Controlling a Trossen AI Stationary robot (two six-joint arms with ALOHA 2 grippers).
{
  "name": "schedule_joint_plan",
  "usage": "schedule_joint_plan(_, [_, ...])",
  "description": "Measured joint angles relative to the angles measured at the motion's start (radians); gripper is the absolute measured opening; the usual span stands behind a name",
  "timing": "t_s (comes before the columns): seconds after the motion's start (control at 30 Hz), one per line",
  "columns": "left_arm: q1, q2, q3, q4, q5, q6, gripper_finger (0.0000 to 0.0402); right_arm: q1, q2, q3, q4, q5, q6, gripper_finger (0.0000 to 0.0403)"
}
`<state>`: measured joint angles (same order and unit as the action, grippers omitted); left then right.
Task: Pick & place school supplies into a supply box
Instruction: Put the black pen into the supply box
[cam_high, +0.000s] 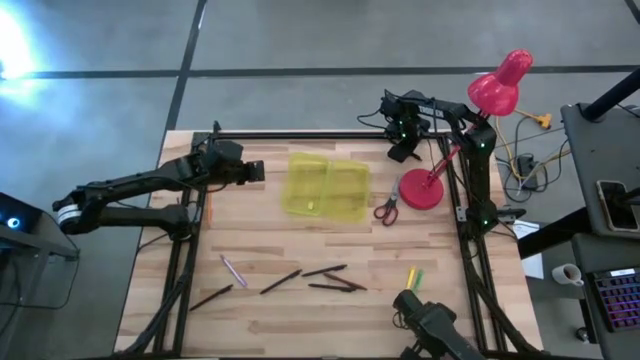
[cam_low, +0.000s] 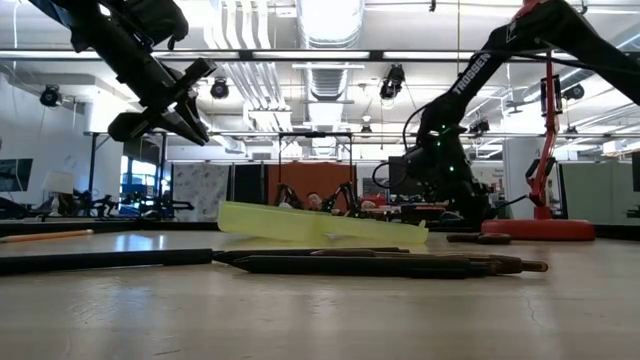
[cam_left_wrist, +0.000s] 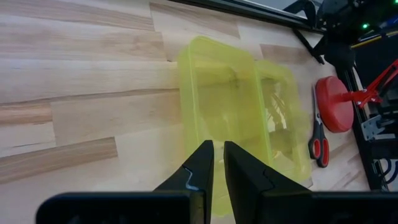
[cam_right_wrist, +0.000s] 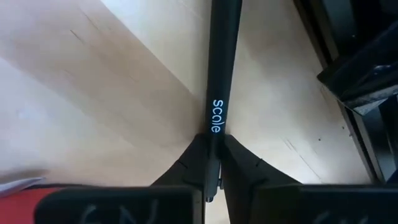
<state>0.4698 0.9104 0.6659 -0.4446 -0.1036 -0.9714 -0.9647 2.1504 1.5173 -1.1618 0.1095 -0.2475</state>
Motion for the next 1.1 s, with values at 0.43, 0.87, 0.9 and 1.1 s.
schedule_joint_plan(0.43, [0.0,0.0,-0.001,0.0,-0.004,0.009,0.0022,0.054,-0.138,0.093,0.085,-0.596,0.323,0.0014])
schedule_joint_plan(0.87, [0.0,0.047,-0.111,0.038,-0.024,0.03,0.0022,0.477,-0.186,0.081,0.649,-0.726,0.947,0.0017])
schedule_joint_plan(0.9, [0.0,0.051,-0.114,0.037,-0.024,0.03,0.0022,0.498,-0.169,0.081,0.723,-0.717,1.012,0.0021])
schedule_joint_plan(1.1, [0.0,0.051,-0.113,0.038,-0.021,0.031,0.0022,0.554,-0.049,0.081,0.994,-0.607,1.359,0.0043])
